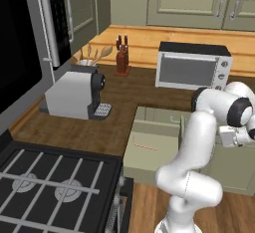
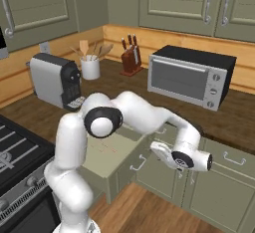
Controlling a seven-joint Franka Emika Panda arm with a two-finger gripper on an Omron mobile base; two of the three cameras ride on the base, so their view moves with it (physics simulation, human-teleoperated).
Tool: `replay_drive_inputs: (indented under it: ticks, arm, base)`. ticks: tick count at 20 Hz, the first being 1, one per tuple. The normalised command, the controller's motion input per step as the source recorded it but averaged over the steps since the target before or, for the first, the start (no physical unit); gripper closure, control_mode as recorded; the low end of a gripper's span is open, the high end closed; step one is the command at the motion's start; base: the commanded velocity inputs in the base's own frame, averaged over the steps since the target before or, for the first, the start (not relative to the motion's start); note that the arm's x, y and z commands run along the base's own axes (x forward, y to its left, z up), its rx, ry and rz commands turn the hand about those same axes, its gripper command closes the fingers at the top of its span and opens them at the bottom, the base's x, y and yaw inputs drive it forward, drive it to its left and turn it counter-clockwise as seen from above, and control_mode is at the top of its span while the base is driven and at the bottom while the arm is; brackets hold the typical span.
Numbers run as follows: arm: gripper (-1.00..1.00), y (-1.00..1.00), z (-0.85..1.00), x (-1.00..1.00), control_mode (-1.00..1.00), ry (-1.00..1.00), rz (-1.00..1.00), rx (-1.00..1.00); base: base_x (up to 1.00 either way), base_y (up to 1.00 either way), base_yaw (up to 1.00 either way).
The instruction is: Take a straw from the drawer in front and place it inside the glass cup on the dining counter.
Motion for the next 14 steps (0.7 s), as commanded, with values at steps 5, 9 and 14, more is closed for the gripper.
replay_drive_inputs:
  ticks: [5,9,14]
  arm:
    - [-1.00,0.96,0.99,0.00,-1.00,0.17,0.00,-0.28]
    - [-1.00,0.93,0.82,0.00,-1.00,0.14,0.00,-0.27]
    - [-1.00,0.81,0.40,0.01,-1.00,0.14,0.00,-0.21]
  base:
    - [0.00,0.00,0.00]
    - [0.00,0.00,0.00]
    - [0.00,0.00,0.00]
